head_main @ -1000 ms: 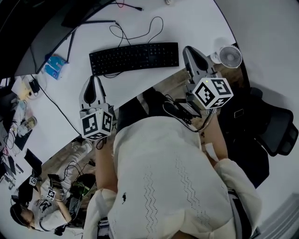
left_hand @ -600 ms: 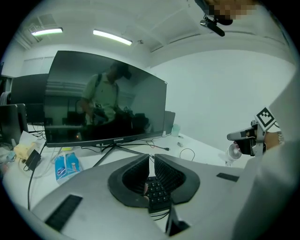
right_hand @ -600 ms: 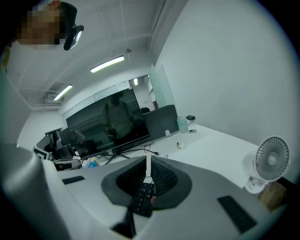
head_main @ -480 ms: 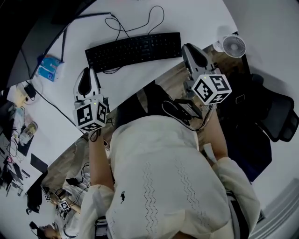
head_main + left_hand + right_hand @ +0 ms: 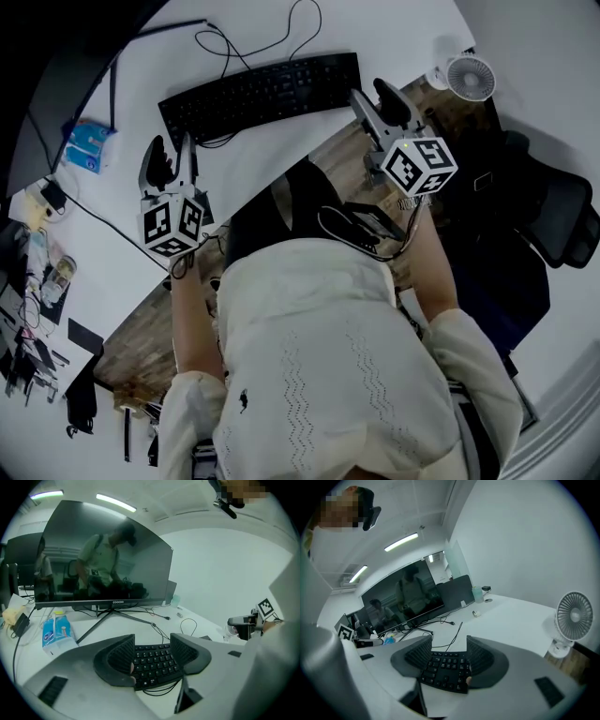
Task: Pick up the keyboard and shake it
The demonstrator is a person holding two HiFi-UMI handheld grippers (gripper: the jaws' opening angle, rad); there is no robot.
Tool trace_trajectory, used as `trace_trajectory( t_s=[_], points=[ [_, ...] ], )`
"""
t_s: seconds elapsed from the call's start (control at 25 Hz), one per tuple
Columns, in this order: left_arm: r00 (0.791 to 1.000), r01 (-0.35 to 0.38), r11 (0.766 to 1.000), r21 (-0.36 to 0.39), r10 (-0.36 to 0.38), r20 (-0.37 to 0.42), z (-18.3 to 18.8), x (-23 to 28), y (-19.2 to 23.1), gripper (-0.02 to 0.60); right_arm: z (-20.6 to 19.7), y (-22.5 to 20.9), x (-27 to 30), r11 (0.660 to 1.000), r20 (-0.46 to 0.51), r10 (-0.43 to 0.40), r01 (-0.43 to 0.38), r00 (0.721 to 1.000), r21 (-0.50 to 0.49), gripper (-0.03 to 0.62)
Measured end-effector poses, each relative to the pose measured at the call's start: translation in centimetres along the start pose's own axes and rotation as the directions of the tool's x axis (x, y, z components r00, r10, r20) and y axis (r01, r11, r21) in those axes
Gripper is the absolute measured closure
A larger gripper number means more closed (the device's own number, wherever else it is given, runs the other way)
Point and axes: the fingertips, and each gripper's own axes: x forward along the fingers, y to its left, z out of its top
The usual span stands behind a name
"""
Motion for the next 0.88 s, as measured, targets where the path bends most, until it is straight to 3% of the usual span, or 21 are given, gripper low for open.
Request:
trace_trajectory(
  t_s=[0.44,0.88],
  points=[
    [0.994,0.002,0.999,-0.048,-0.007,-0.109,-4.6,2.9,2.6,0.297,-4.6,-3.1,3.6,0.999,-0.090,-0.023,0.025,0.996,0.021,0.267],
    [0.985,-0.048,0.992,-0.119,0.027,-0.172,-7.2,5.7,5.0,0.281,-7.7,-6.6,7.1,0.994,-0.154,-0.078,0.089,0.985,0.065,0.235]
  ],
)
